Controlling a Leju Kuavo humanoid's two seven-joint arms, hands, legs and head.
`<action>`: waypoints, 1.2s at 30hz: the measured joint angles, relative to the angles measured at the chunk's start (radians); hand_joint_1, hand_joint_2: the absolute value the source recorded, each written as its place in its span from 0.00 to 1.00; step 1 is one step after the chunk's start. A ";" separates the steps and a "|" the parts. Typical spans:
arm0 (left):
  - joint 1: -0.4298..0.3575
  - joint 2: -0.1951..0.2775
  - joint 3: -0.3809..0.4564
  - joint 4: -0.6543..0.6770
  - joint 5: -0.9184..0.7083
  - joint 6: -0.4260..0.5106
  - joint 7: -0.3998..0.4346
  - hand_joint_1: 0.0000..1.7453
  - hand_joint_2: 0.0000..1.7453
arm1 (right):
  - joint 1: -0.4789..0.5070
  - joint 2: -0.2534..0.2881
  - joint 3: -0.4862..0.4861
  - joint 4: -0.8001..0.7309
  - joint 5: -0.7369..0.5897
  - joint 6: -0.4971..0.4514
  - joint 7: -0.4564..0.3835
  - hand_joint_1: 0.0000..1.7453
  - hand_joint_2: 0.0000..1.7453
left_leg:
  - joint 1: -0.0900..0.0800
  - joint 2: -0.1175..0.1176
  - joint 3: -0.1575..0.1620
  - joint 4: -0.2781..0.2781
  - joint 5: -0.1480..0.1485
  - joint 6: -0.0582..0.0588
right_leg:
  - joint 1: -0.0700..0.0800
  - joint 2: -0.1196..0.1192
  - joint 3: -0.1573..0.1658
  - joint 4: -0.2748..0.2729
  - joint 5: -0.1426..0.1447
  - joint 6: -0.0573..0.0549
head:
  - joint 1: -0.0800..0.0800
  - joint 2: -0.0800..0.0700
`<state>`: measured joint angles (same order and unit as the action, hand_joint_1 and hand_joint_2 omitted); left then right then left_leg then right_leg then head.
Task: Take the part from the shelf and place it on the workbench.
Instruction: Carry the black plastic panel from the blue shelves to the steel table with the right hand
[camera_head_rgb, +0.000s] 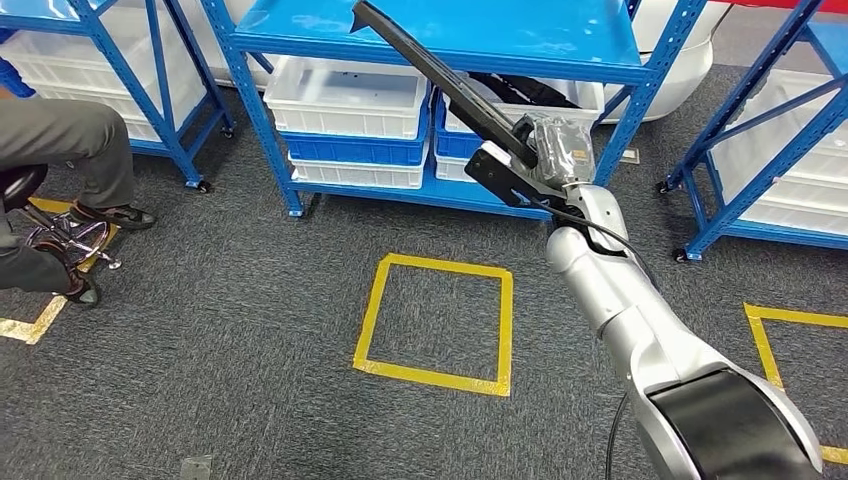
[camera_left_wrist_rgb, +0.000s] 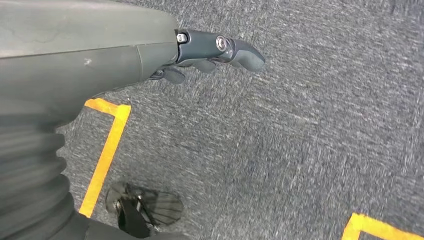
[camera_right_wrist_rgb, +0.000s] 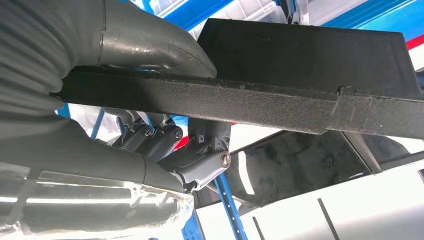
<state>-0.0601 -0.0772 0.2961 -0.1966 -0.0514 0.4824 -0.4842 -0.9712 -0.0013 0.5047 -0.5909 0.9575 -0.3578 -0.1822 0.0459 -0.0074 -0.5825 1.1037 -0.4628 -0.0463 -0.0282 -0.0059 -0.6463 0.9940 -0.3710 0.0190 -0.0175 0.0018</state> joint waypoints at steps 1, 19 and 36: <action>0.000 0.000 0.000 0.000 -0.001 -0.001 -0.001 0.00 1.00 | -0.001 -0.002 -0.003 0.000 0.000 0.000 0.000 1.00 1.00 | -0.005 -0.002 0.022 -0.041 -0.014 0.005 | 0.002 -0.001 -0.006 0.002 0.008 0.010 | 0.000 0.000; -0.008 -0.005 0.000 0.000 -0.021 -0.010 0.001 0.00 1.00 | 0.003 -0.044 -0.023 0.010 0.004 -0.007 -0.003 1.00 1.00 | -0.035 0.006 -0.125 -0.107 0.169 0.056 | 0.026 0.005 0.143 -0.019 -0.124 0.000 | 0.004 0.000; -0.018 -0.003 -0.001 -0.001 -0.023 -0.004 0.004 0.00 1.00 | 0.012 -0.055 -0.038 0.008 0.011 -0.014 -0.002 1.00 1.00 | -0.026 0.007 0.024 -0.067 -0.016 0.057 | 0.014 0.000 -0.036 0.018 0.018 0.018 | 0.000 0.000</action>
<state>-0.0782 -0.0797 0.2949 -0.1979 -0.0747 0.4788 -0.4804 -0.9588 -0.0564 0.4671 -0.5824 0.9688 -0.3717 -0.1844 0.0201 -0.0006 -0.5587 1.0362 -0.4788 0.0110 -0.0147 -0.0060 -0.6821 1.0120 -0.3526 0.0370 -0.0177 0.0016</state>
